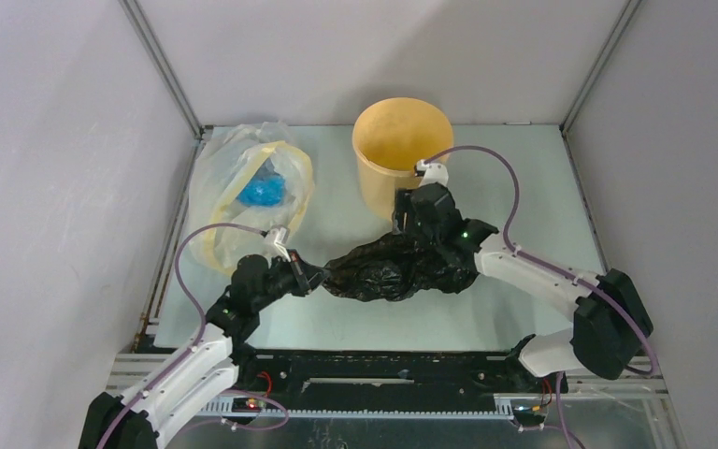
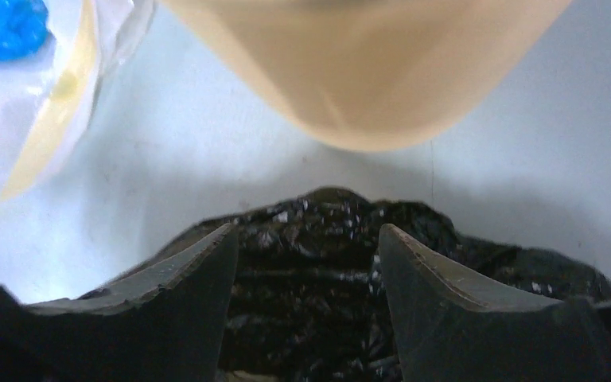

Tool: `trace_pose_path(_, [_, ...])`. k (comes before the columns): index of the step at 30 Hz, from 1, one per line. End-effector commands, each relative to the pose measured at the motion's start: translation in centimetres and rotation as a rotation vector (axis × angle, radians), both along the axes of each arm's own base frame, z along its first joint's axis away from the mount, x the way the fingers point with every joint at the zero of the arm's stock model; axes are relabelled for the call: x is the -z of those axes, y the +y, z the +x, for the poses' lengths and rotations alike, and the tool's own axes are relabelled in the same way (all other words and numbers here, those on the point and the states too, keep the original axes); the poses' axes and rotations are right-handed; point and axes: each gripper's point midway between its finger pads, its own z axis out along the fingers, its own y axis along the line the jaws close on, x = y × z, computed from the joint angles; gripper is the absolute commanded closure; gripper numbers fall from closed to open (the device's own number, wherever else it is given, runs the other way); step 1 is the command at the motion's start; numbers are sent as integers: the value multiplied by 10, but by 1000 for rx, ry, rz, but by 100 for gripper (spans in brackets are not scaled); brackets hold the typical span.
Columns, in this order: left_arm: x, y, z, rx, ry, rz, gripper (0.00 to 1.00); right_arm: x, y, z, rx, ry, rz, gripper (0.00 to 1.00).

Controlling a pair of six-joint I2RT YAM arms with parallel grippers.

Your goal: Put the trash bags into the trash bin

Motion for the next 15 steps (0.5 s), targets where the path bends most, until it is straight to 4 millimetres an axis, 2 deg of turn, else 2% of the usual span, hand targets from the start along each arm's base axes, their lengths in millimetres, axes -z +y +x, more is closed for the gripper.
trace_pose_path(1, [-18, -5, 1, 29, -75, -15, 100, 23, -25, -22, 71, 25, -143, 32])
trace_pose_path(7, [-18, -5, -1, 35, -72, -21, 100, 58, -23, -30, 53, 100, -207, 31])
trace_pose_path(15, [-18, 3, 2, -13, -75, 7, 100, 93, -34, -25, 87, 168, -272, 30])
